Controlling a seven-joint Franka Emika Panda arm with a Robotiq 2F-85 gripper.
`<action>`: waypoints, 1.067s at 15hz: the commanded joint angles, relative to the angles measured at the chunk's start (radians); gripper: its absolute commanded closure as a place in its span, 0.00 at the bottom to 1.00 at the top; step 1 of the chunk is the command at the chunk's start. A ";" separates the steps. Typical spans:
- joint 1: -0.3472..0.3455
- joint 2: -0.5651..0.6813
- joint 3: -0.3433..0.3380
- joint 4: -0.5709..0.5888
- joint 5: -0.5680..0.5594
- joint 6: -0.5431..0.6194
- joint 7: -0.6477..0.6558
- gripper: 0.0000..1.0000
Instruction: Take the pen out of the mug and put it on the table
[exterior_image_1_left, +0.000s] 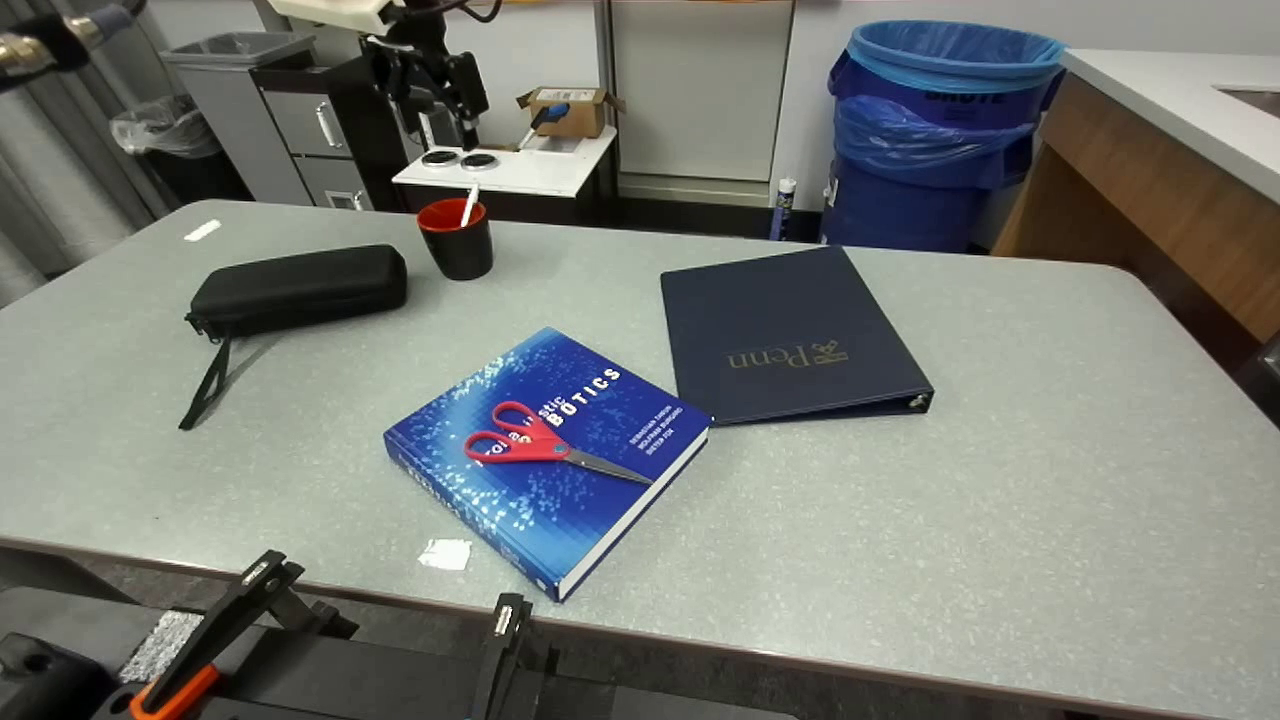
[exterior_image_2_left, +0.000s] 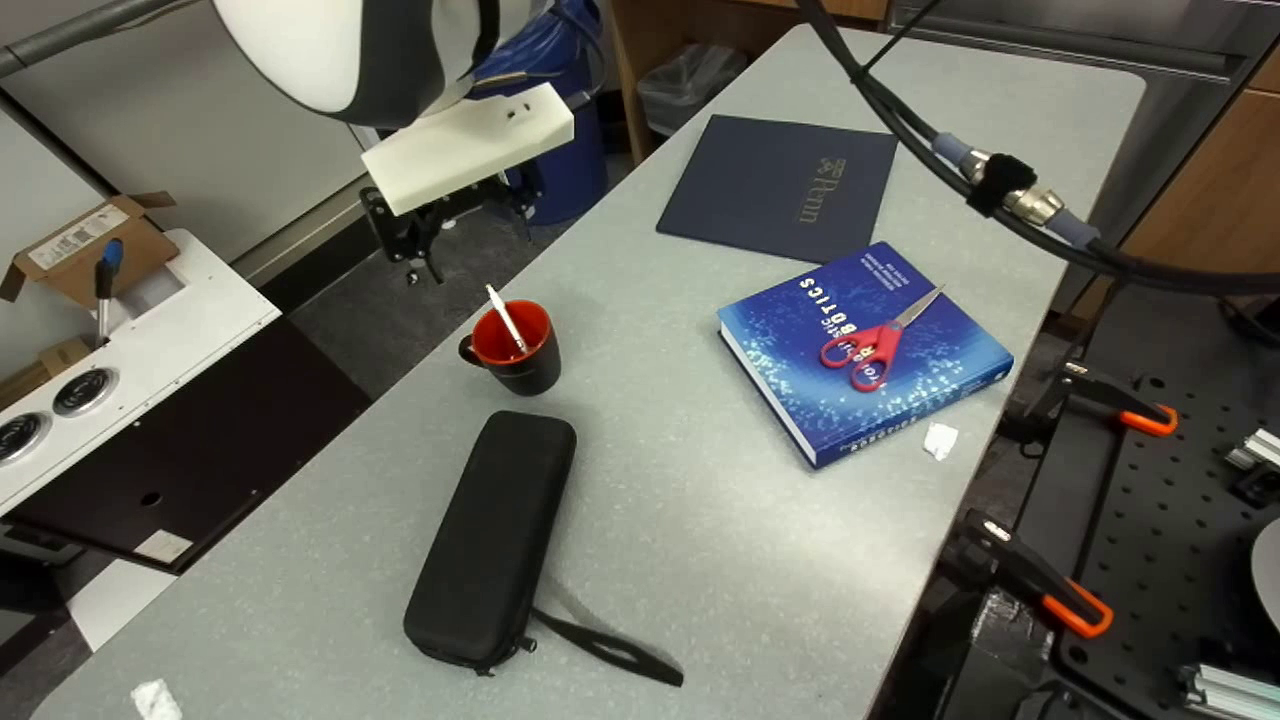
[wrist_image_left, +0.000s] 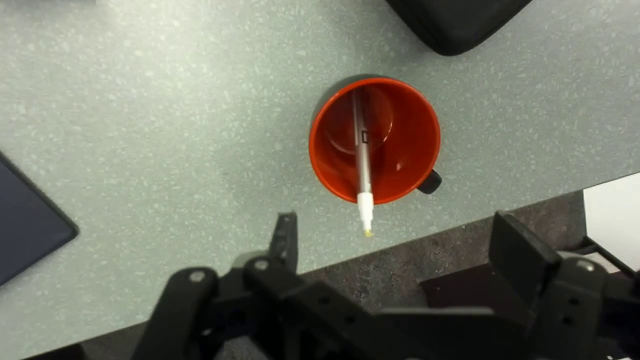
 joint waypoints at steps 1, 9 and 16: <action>0.010 0.002 -0.014 0.009 0.010 -0.006 -0.006 0.00; 0.114 0.150 -0.100 0.072 -0.050 0.149 0.159 0.00; 0.159 0.201 -0.178 0.088 -0.076 0.215 0.256 0.00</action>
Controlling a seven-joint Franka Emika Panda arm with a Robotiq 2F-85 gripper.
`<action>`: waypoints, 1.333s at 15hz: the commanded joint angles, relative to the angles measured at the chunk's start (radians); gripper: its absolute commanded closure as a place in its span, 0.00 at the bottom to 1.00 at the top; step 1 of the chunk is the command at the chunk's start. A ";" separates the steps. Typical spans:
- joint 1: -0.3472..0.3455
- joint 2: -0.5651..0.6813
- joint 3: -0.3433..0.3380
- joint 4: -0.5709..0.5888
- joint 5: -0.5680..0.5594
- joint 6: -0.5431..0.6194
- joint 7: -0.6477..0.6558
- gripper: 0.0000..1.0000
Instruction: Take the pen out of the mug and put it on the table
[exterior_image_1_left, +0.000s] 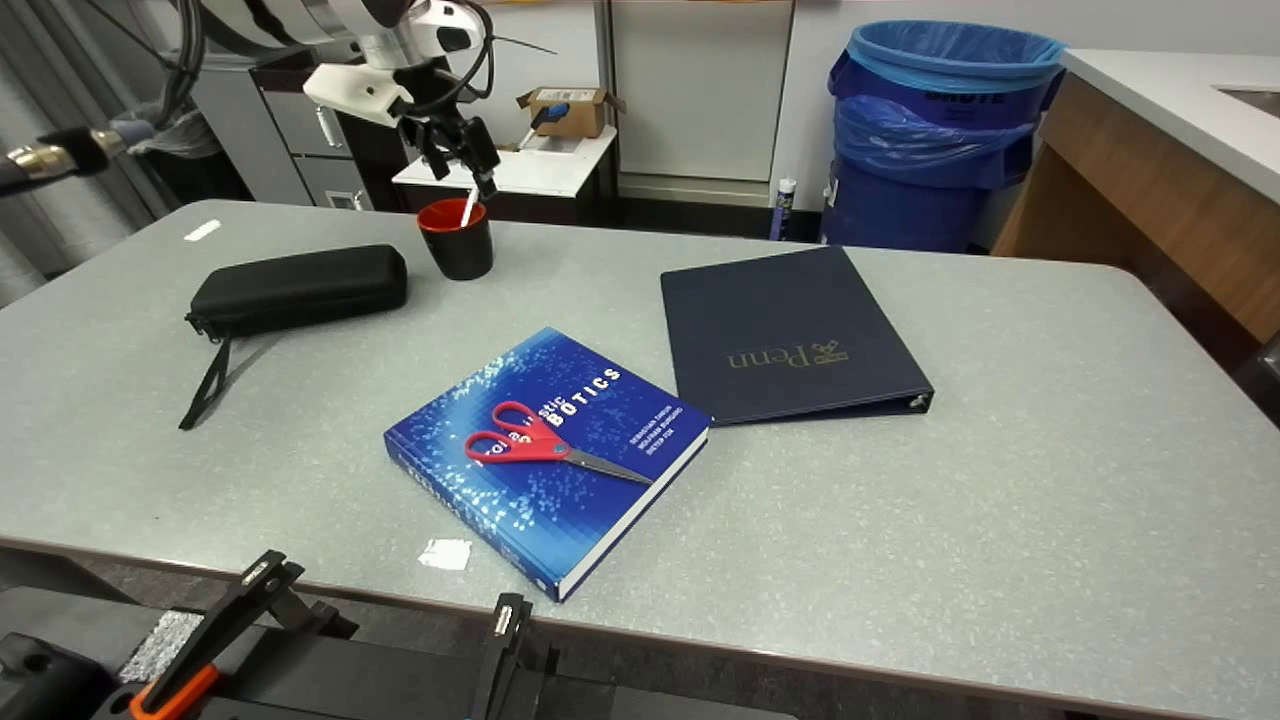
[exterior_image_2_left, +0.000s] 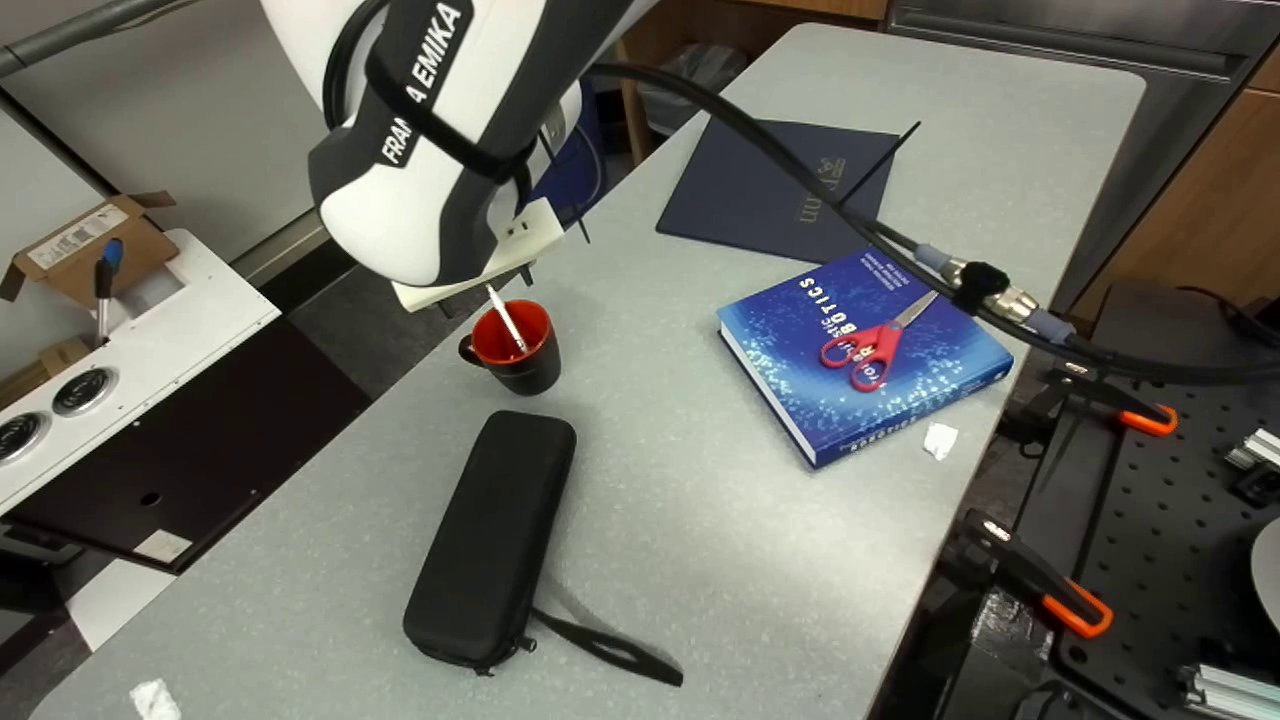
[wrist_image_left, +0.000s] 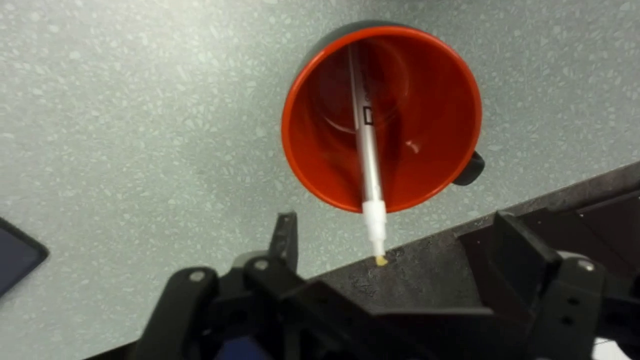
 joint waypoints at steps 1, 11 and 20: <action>0.023 0.046 -0.043 0.052 -0.038 0.016 0.067 0.00; 0.006 0.048 -0.046 0.058 -0.025 0.016 0.078 0.71; -0.034 0.021 -0.022 0.054 0.002 -0.007 0.055 1.00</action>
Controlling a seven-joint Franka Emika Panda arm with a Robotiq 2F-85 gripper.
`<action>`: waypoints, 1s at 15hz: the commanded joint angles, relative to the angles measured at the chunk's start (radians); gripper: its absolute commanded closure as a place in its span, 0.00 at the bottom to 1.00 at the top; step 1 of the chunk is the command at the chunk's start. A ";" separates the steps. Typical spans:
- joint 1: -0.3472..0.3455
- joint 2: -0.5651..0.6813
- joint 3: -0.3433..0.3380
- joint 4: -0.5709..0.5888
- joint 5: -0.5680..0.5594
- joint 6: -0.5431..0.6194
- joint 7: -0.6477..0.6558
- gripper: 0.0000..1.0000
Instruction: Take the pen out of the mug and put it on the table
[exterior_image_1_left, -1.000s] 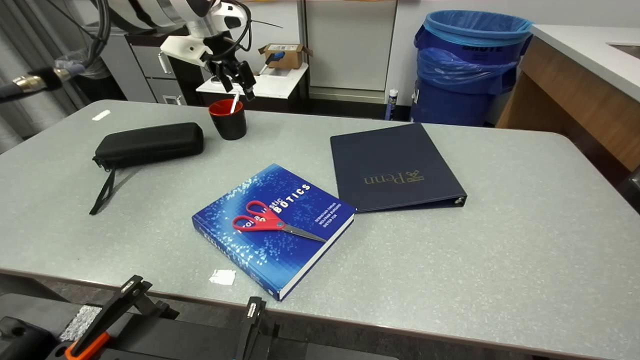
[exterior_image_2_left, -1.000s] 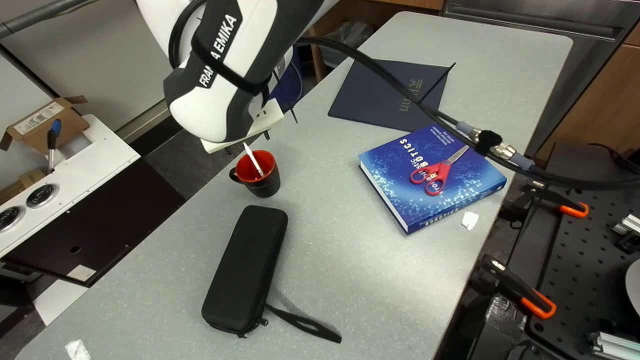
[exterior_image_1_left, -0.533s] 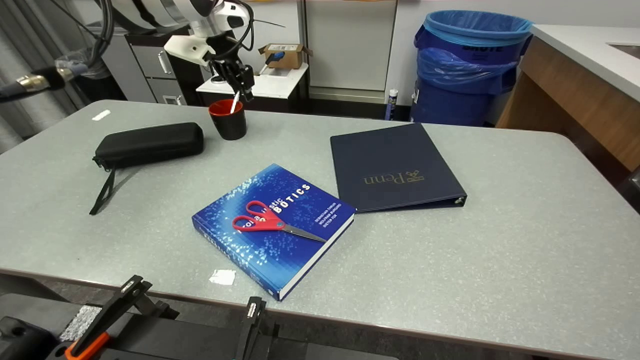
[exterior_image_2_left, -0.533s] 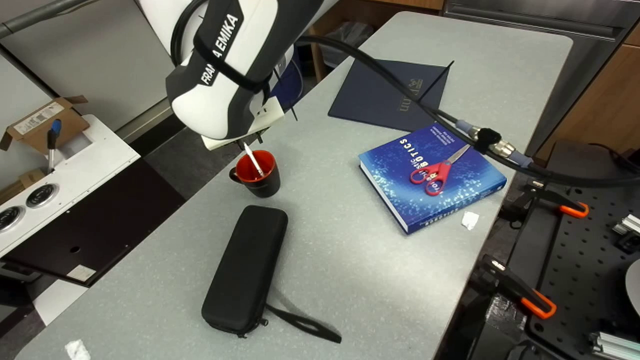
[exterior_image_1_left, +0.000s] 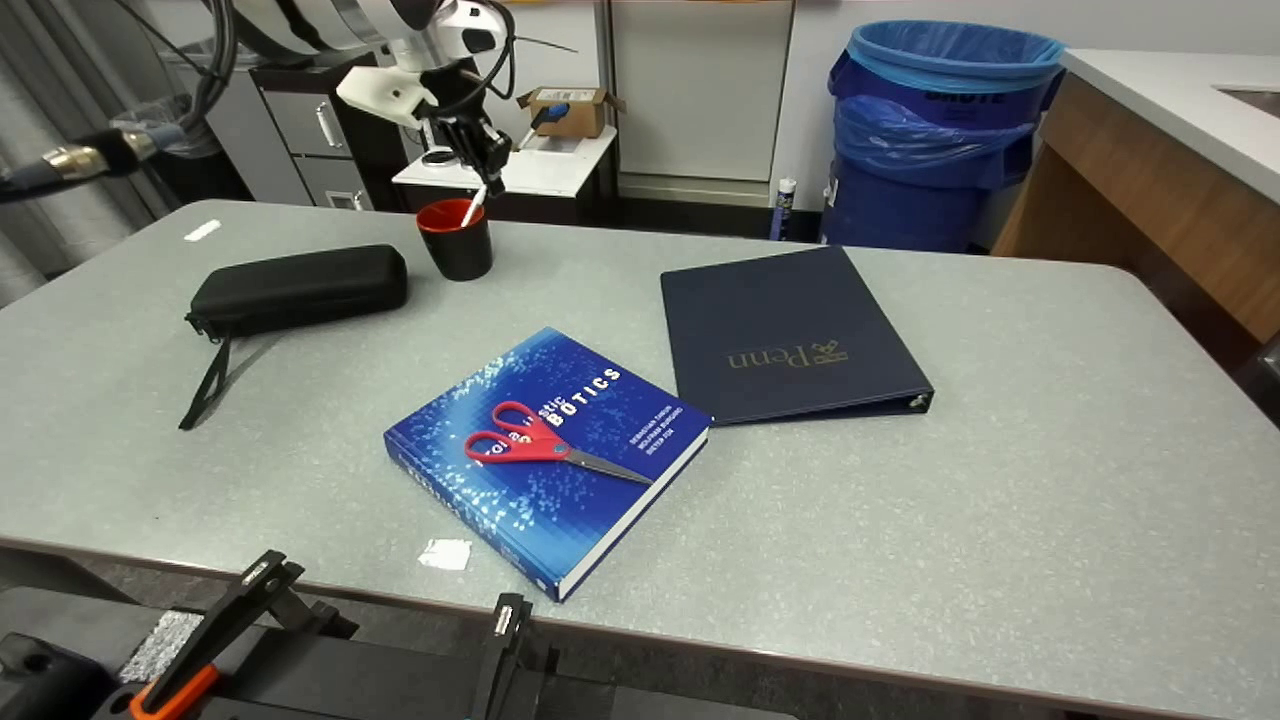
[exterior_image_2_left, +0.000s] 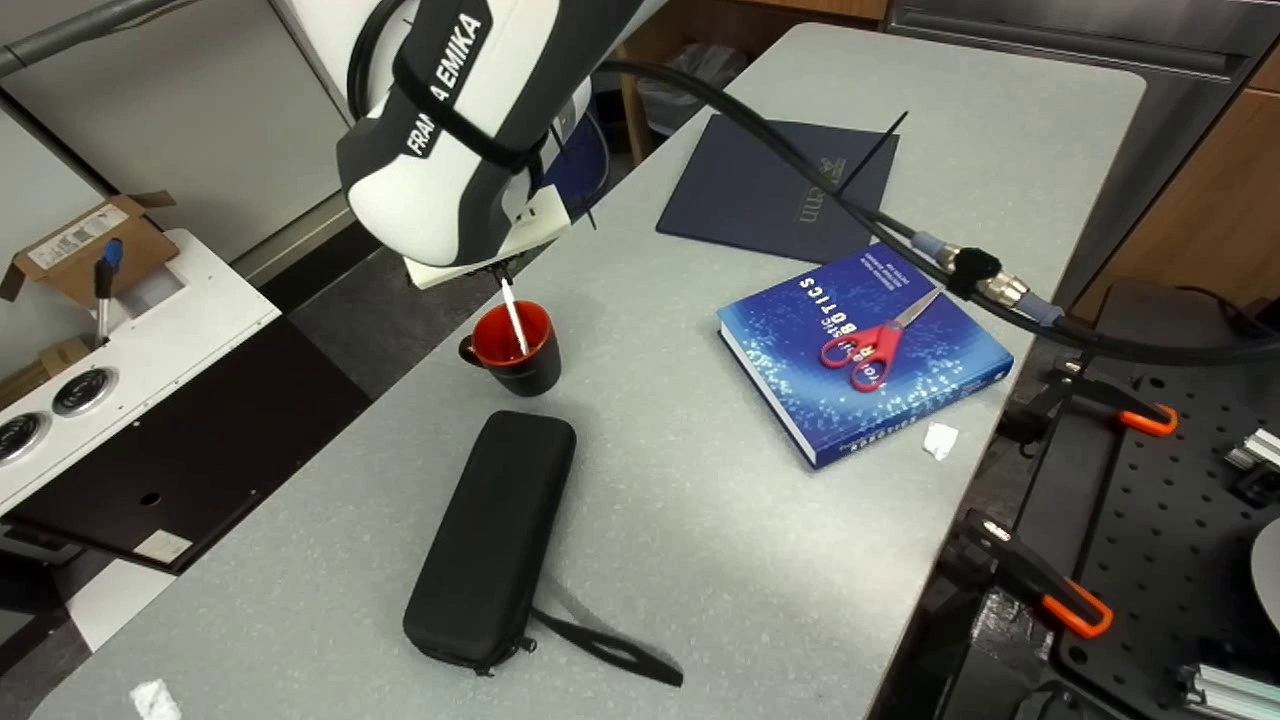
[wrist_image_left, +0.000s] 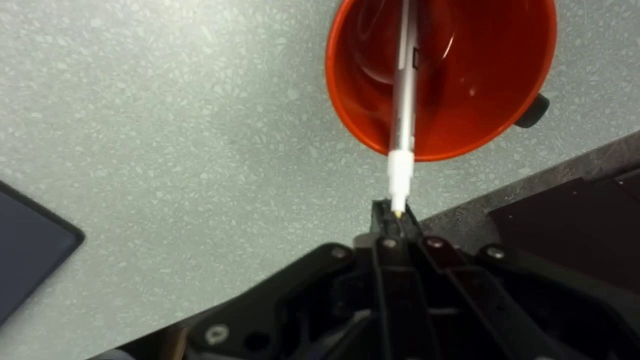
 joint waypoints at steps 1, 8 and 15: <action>-0.034 -0.023 0.022 0.009 0.017 -0.011 0.000 1.00; -0.208 -0.196 0.148 -0.065 0.195 -0.050 -0.170 1.00; -0.269 -0.122 0.096 0.050 0.184 -0.492 -0.211 1.00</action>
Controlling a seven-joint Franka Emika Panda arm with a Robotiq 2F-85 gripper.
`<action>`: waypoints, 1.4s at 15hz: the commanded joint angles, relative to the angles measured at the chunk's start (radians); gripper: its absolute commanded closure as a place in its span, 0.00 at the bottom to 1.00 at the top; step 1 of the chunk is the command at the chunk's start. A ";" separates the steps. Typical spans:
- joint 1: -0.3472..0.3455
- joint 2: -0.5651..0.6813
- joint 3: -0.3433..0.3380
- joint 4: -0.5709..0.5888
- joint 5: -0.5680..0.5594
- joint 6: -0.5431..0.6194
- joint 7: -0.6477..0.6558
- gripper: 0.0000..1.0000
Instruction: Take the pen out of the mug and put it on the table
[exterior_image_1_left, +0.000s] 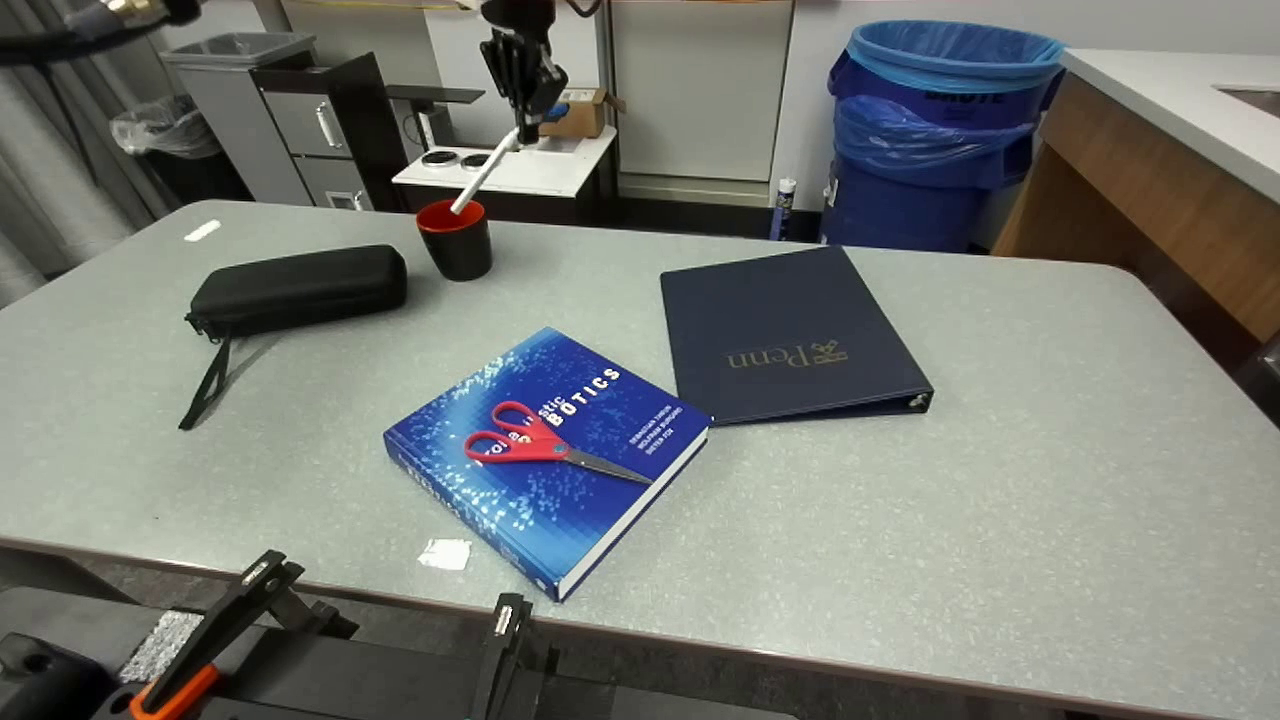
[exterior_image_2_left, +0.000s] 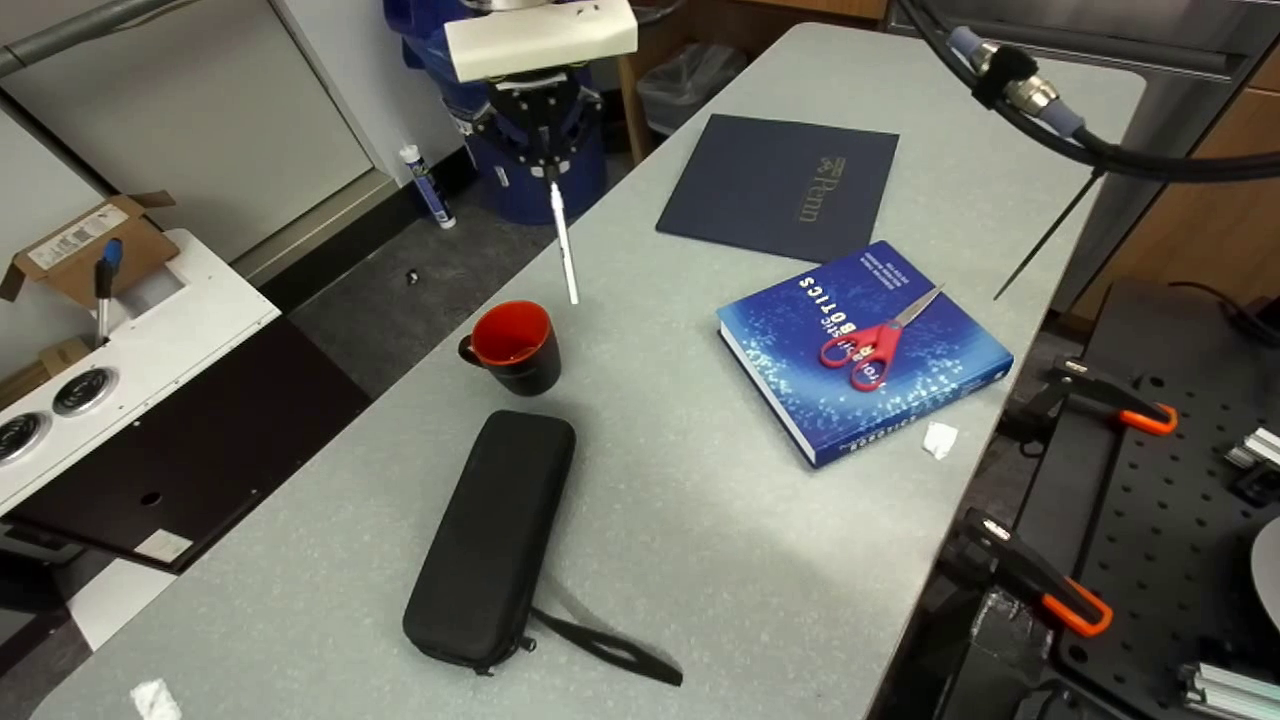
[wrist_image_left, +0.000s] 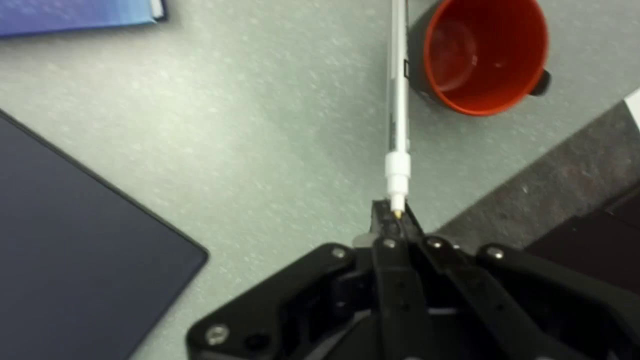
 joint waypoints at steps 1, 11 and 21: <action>0.002 0.091 -0.034 0.087 -0.034 -0.169 0.023 1.00; 0.136 0.410 -0.120 0.348 -0.172 -0.109 0.373 1.00; 0.128 0.464 -0.125 0.464 -0.201 -0.110 0.518 0.21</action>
